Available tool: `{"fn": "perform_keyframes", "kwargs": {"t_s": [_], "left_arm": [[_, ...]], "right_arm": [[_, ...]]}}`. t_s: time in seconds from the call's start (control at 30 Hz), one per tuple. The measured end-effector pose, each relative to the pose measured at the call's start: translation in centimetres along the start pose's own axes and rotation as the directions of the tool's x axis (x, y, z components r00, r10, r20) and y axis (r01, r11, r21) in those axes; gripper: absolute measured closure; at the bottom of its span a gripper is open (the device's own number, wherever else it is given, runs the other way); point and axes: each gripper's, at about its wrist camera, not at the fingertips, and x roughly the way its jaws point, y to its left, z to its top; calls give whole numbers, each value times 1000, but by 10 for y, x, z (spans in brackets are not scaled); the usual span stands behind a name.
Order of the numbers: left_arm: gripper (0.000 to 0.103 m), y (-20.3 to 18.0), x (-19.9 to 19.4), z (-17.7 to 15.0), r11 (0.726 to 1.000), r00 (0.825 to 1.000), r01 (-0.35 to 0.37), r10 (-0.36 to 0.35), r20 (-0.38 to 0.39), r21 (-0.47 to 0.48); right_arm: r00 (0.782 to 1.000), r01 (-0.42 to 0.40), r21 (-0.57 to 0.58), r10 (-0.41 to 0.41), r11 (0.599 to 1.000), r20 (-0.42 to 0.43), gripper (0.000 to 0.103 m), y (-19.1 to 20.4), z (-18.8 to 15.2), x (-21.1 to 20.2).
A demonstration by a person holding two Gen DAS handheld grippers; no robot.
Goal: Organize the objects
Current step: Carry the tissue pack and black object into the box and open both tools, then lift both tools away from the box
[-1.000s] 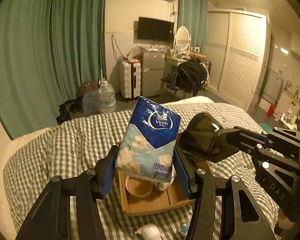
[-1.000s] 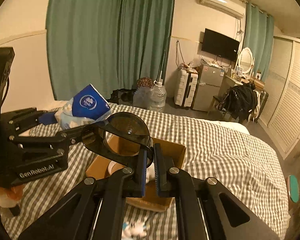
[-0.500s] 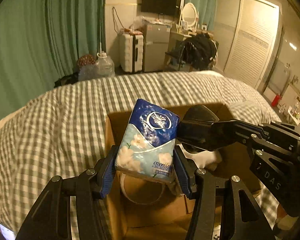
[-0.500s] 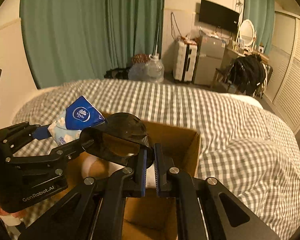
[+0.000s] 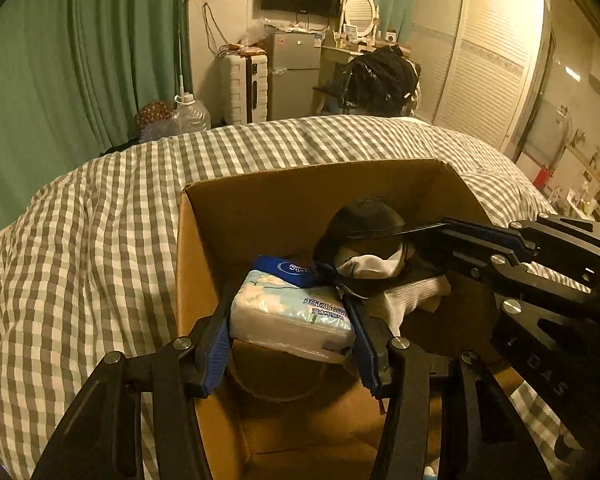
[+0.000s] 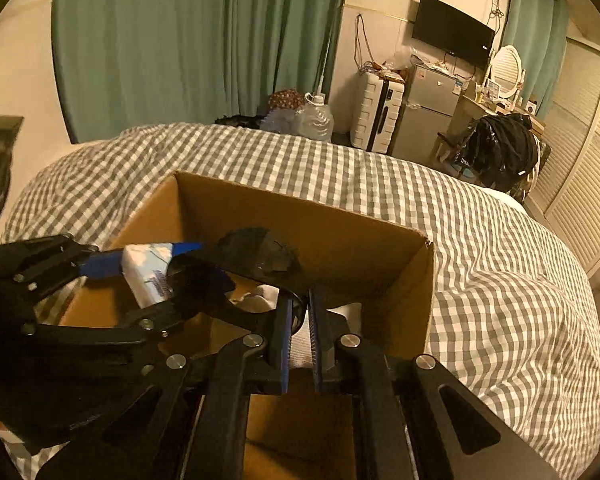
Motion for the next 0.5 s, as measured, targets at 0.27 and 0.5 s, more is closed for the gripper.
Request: {"fn": "perform_keyframes", "kwargs": {"t_s": [0.27, 0.5], "left_arm": [[28, -5, -14, 2, 1000, 999, -9, 10, 35, -15], [11, -18, -67, 19, 996, 991, -75, 79, 110, -38]], "right_arm": [[997, -8, 57, 4, 998, 73, 49, -5, 4, -25], [986, -40, 166, 12, 985, 167, 27, -22, 15, -69]]}}
